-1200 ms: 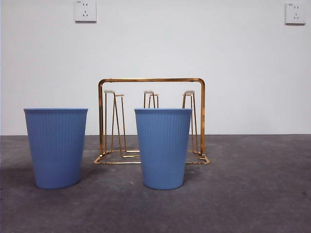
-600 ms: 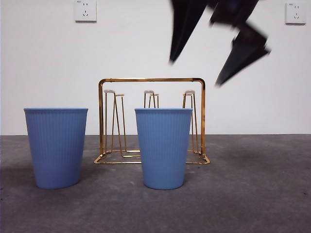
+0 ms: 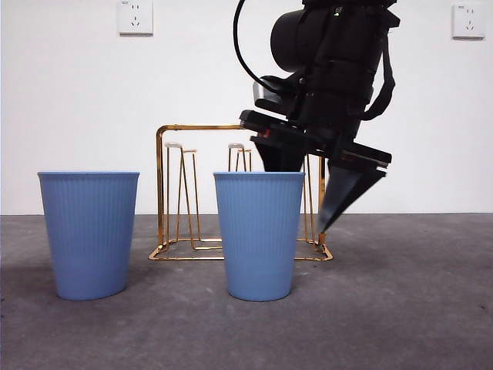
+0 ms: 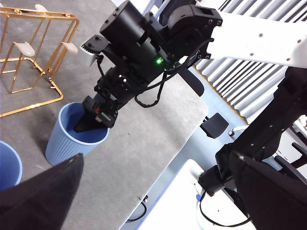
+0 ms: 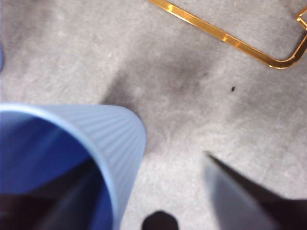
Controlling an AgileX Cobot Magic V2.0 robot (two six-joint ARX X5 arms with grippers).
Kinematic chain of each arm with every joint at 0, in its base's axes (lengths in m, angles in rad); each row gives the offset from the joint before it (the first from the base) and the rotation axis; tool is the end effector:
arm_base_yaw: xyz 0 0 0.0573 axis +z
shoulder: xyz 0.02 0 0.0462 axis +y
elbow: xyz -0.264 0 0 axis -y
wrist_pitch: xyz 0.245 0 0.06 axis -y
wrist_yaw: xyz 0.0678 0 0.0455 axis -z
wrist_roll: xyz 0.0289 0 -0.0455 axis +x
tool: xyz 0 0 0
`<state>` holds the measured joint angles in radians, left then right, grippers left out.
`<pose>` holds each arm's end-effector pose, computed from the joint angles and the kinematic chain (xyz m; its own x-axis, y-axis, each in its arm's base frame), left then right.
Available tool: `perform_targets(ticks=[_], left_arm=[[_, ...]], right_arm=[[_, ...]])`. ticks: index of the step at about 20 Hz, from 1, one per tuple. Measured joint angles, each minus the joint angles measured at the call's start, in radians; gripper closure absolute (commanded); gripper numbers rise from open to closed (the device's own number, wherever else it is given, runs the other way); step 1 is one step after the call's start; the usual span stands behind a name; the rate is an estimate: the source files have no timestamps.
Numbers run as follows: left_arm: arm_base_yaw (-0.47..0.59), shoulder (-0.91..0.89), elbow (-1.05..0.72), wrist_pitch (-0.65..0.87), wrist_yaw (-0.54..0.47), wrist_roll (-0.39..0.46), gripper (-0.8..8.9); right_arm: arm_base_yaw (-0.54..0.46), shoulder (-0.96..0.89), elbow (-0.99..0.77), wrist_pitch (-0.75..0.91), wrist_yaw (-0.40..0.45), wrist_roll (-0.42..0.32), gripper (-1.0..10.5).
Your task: Pick up cup 1,put cup 1 in the cup rack,pick up cup 2,put cup 2 in the cup rack
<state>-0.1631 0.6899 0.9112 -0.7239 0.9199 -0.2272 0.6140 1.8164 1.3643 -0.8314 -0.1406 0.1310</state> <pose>0.1117 -0.0417 0.3427 0.3947 -0.8712 -0.2919 0.6590 0.4898 -0.5708 0.2904 0.2096 0.2141 0.1486 0.2762 -0.9496 -0.4954 0.8518 0.1703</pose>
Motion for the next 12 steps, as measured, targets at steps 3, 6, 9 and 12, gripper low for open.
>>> perform_targets(ticks=[3, 6, 9, 12], left_arm=[[-0.001, 0.000, 0.000, 0.000, 0.000, -0.003, 1.53], [-0.002, 0.002, 0.000, 0.000, 0.000, -0.005, 1.53], [-0.002, 0.007, 0.000, 0.003, 0.000, -0.022, 1.53], [-0.002, 0.024, 0.000, 0.076, 0.044, -0.073, 1.53]], right_arm=[[0.000, 0.000, 0.000, 0.016, -0.021, -0.016, 9.6], [0.000, -0.001, 0.000, -0.011, -0.024, -0.042, 9.6], [0.000, -0.052, 0.000, -0.037, -0.024, -0.065, 9.6], [0.000, -0.219, 0.000, -0.035, -0.024, -0.075, 9.6]])
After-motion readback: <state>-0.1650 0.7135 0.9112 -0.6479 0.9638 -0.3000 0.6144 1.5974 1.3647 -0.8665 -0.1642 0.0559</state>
